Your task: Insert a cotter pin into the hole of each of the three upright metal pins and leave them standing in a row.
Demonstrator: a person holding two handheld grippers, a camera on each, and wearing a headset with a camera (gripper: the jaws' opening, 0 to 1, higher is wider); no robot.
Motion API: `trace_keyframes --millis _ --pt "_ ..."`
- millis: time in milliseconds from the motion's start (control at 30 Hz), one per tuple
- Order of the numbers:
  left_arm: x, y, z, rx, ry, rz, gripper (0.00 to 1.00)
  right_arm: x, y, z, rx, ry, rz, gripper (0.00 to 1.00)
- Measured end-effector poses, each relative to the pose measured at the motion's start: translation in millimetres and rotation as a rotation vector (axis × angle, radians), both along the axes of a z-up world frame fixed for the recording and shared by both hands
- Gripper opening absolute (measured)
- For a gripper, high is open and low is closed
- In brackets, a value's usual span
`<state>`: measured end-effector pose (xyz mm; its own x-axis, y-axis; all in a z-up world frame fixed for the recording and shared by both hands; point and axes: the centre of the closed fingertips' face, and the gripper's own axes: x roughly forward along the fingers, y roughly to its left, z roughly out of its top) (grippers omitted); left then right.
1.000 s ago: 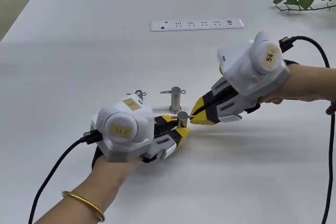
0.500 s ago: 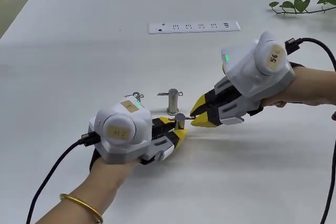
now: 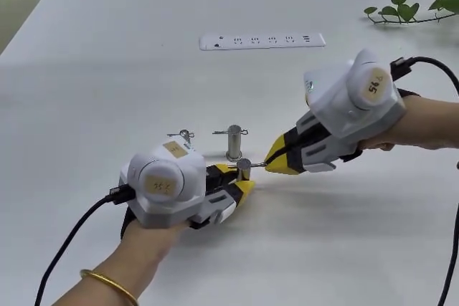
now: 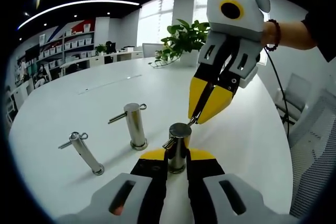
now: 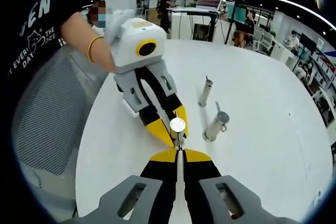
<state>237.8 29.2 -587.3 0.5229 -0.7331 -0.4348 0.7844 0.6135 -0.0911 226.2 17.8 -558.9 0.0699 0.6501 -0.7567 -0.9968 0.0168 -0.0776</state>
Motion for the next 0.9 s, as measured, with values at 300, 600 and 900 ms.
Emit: trace_keyframes --millis 300,600,900 --pt "-0.1 0.0 -0.1 0.002 0.002 -0.005 0.11 -1.3 4.0 1.1 -0.001 0.0 0.0 0.0" --pt "-0.3 -0.3 -0.1 -0.002 0.005 -0.011 0.11 -3.3 9.5 2.2 0.004 0.005 0.009 0.0" --pt "-0.6 0.0 -0.2 -0.006 0.012 -0.011 0.11 -3.0 10.6 1.6 0.001 0.008 0.009 0.0"
